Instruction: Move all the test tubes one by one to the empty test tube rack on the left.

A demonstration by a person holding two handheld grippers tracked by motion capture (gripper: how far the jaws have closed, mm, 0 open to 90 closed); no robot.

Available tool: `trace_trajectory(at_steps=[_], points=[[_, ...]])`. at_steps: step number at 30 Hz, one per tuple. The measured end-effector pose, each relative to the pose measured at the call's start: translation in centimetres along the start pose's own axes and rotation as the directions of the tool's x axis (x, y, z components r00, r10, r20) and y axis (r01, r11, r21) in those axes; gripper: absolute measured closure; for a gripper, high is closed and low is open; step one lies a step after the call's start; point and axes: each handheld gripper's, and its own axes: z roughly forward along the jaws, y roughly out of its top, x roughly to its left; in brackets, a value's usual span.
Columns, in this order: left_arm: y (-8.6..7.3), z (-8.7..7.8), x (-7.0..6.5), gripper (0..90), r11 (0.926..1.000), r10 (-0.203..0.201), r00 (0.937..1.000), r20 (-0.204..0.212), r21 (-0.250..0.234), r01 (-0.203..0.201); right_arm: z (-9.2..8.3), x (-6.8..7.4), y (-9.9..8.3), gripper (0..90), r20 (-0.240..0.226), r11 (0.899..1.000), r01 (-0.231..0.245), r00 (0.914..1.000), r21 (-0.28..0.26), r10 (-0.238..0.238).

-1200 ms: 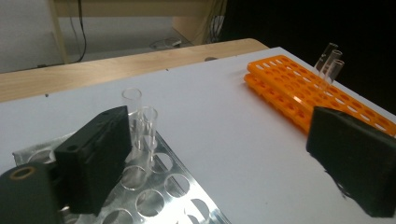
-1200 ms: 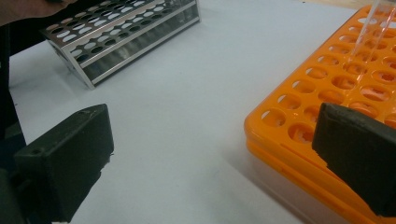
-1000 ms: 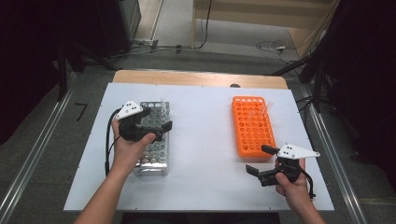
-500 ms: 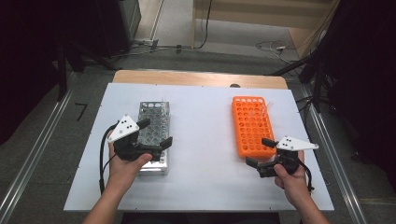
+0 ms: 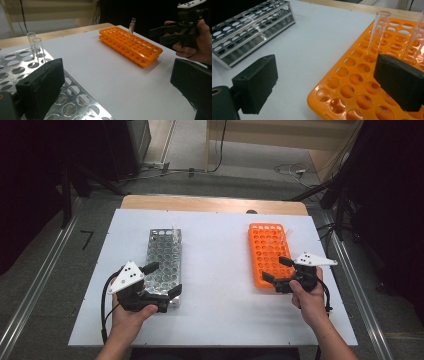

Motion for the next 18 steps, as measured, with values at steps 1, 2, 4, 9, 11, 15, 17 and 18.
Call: trace_trajectory(at_steps=[1,2,4,9,11,15,17,18], points=[[-0.1,-0.1,0.0,0.0,1.0,0.003,1.0,0.0,0.003,-0.003,0.2,-0.2,0.1,5.1,0.002,1.0,-0.006,1.0,0.0,0.006],[-0.3,-0.2,0.0,0.0,1.0,0.006,1.0,-0.005,0.003,-0.005,0.3,-0.3,0.3,6.3,0.005,1.0,-0.005,1.0,0.001,0.005],[-0.6,-0.3,0.0,0.0,1.0,-0.003,1.0,-0.003,0.007,0.003,0.6,-0.6,0.6,8.0,0.008,1.0,-0.009,0.9999,0.005,0.009],[-1.3,-0.4,-0.1,0.0,0.9997,-0.006,1.0,-0.002,0.024,0.006,1.6,-1.2,1.2,13.3,0.047,1.0,-0.016,0.9988,0.014,0.015],[-1.3,-0.4,-0.1,0.0,0.9997,-0.011,0.9999,-0.004,0.023,0.011,2.0,-1.4,1.4,16.6,0.063,0.999,-0.025,0.9978,0.021,0.023],[-1.3,-0.6,0.0,0.0,0.9997,-0.006,1.0,-0.004,0.022,0.007,2.8,-1.9,1.7,21.7,0.079,0.998,-0.047,0.9959,0.034,0.044],[-1.4,-0.6,0.0,0.0,0.9997,-0.009,0.9999,-0.006,0.022,0.009,3.2,-2.1,1.8,25.0,0.096,0.997,-0.058,0.994,0.042,0.053],[-1.4,-0.5,0.0,0.0,0.9997,-0.011,0.9999,-0.004,0.022,0.011,3.4,-2.2,1.9,27.3,0.105,0.997,-0.061,0.9929,0.045,0.056]])
